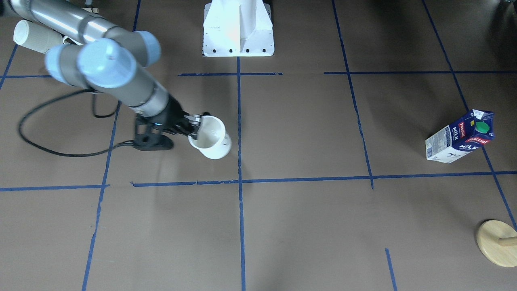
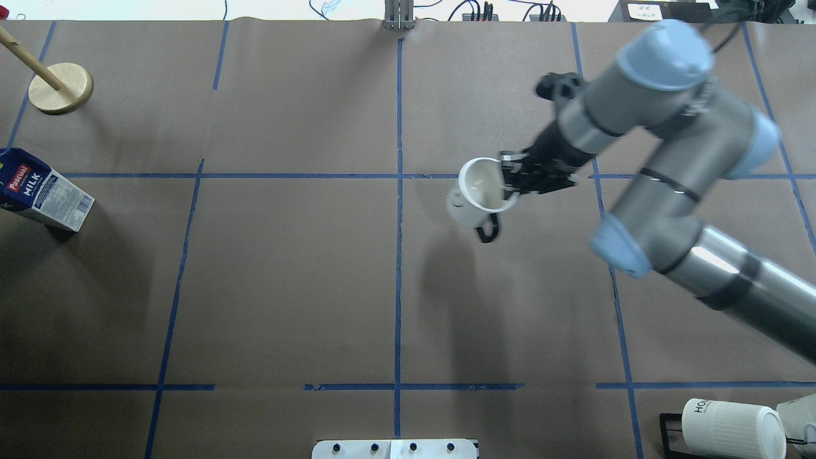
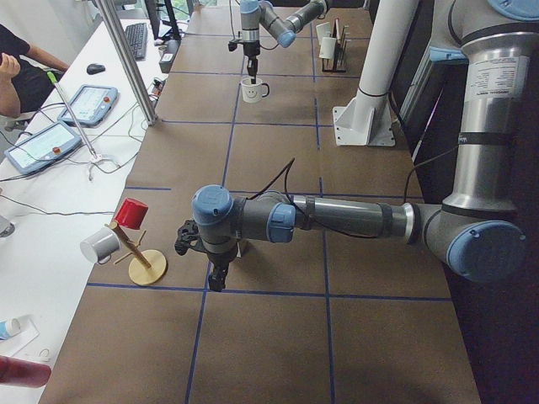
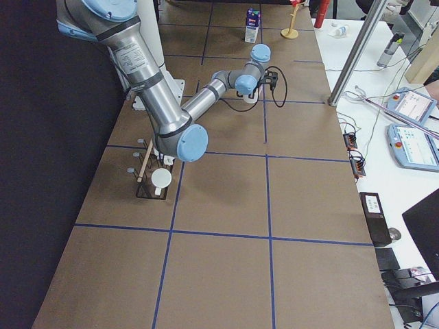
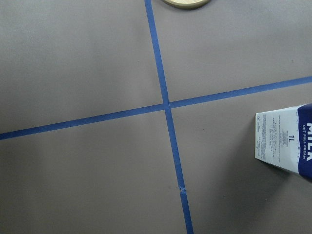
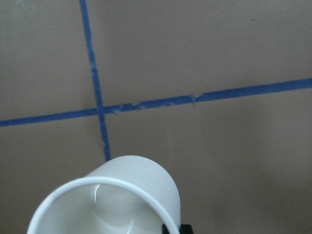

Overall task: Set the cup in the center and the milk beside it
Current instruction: 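Carry the white mug with the right gripper to the table's center square, then open the right gripper and lift it away from the mug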

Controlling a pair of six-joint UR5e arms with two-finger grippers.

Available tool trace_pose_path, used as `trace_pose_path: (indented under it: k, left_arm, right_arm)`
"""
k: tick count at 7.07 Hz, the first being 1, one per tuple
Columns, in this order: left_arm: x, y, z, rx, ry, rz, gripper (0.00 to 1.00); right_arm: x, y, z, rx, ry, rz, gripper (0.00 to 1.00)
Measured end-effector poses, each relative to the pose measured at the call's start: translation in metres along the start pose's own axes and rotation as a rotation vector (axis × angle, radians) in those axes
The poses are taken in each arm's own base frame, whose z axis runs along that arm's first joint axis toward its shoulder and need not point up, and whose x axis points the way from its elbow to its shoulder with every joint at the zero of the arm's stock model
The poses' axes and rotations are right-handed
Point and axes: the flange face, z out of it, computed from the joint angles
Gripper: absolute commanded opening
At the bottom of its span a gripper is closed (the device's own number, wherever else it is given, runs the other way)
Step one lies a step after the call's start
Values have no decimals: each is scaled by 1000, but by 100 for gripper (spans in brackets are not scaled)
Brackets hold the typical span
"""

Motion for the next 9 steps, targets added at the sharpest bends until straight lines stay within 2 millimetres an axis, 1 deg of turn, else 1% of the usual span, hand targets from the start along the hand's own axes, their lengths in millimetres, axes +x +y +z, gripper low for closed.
trace_pose_path:
  k: [1, 2, 3, 4, 5, 6, 7, 8, 9]
  left_arm:
    - [0, 0, 0, 1, 0, 0, 100]
    - [0, 0, 0, 1, 0, 0, 100]
    - [1, 0, -1, 3, 0, 0, 100]
    - [5, -3, -4, 11, 12, -9, 100]
    - [18, -8, -13, 37, 53, -29, 100]
    - [39, -15, -30, 79, 112, -60, 100]
    - [67, -20, -54, 122, 152, -114, 100]
    - [97, -29, -74, 154, 161, -159, 100]
    - [128, -42, -70, 151, 141, -145, 100]
  right_arm:
    - [-31, 1, 18, 14, 10, 24, 0]
    - [-45, 6, 34, 18, 21, 31, 20]
    - [-51, 12, 46, 19, 32, 29, 99]
    - [-53, 18, 54, 16, 39, 27, 100]
    - [-57, 23, 53, 14, 34, 23, 100]
    - [-63, 26, 39, 20, 12, 15, 100]
    - [-59, 17, 5, 24, -26, 16, 100]
    - [-29, -5, -39, 12, -62, 26, 100]
    - [28, -25, -80, -1, -83, 8, 100]
